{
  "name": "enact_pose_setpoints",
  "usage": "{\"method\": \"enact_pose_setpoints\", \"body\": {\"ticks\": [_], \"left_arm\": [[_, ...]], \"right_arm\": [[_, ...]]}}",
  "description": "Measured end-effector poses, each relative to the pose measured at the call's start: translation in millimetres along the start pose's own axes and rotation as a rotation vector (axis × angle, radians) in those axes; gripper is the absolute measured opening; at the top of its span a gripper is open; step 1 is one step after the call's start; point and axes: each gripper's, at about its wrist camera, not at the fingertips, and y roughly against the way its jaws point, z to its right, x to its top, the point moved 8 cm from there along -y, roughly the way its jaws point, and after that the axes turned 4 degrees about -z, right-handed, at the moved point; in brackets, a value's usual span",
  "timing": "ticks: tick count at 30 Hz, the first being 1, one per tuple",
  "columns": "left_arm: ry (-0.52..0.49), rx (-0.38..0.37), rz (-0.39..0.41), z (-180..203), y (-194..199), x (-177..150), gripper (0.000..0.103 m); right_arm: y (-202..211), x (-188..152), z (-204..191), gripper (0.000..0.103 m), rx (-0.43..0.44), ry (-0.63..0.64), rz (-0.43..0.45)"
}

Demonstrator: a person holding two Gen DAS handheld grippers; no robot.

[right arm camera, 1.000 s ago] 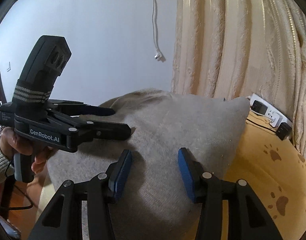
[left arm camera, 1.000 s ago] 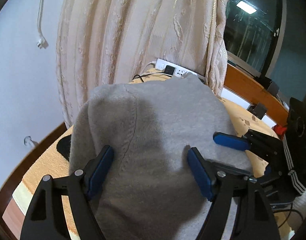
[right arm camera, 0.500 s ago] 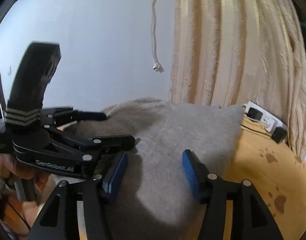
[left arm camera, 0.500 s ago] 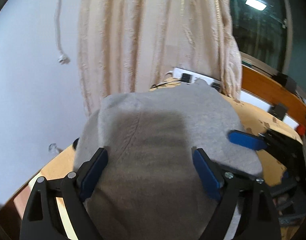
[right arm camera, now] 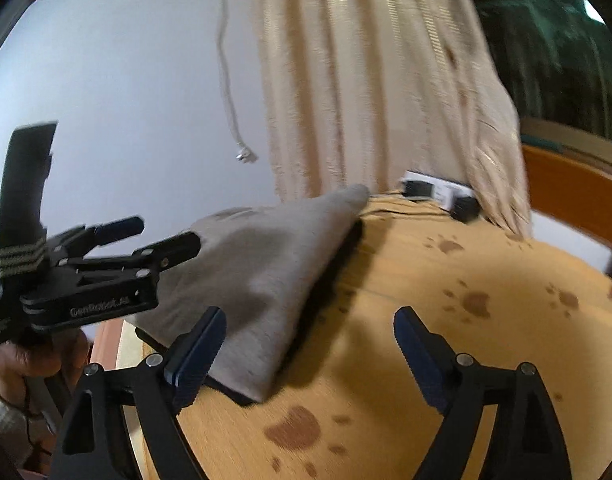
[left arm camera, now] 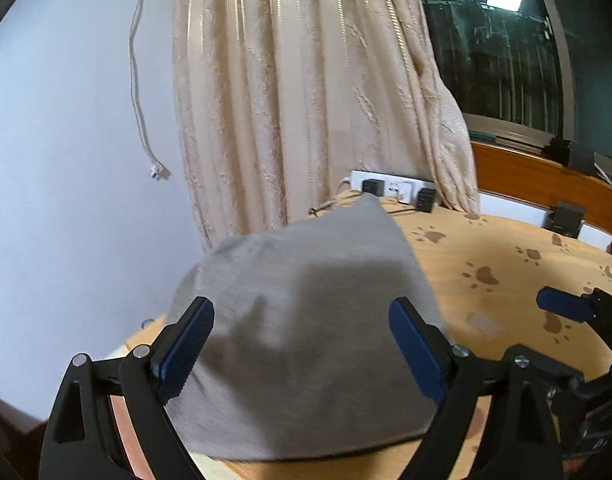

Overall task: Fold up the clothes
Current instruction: 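Lower the folded fleece onto the dark cloth and open both grippers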

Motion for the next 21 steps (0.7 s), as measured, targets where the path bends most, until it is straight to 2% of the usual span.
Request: {"method": "enact_pose_setpoints", "body": {"ticks": [6,10,21], "left_arm": [[0.007,-0.036,-0.017,32.2,9.2,-2.8,0.091],[-0.008,-0.046,-0.002,51.4,16.7,2.2,0.091],[-0.07,-0.096,-0.013,101.5,19.2,0.8,0.091]], "right_arm": [[24.7,-5.4,33.5,0.088,-0.019,-0.086,0.019],[25.1,-8.4,56.9,0.09,-0.078,-0.126,0.005],[33.6,-13.0,112.0,0.09,-0.122,-0.323,0.006]]}}
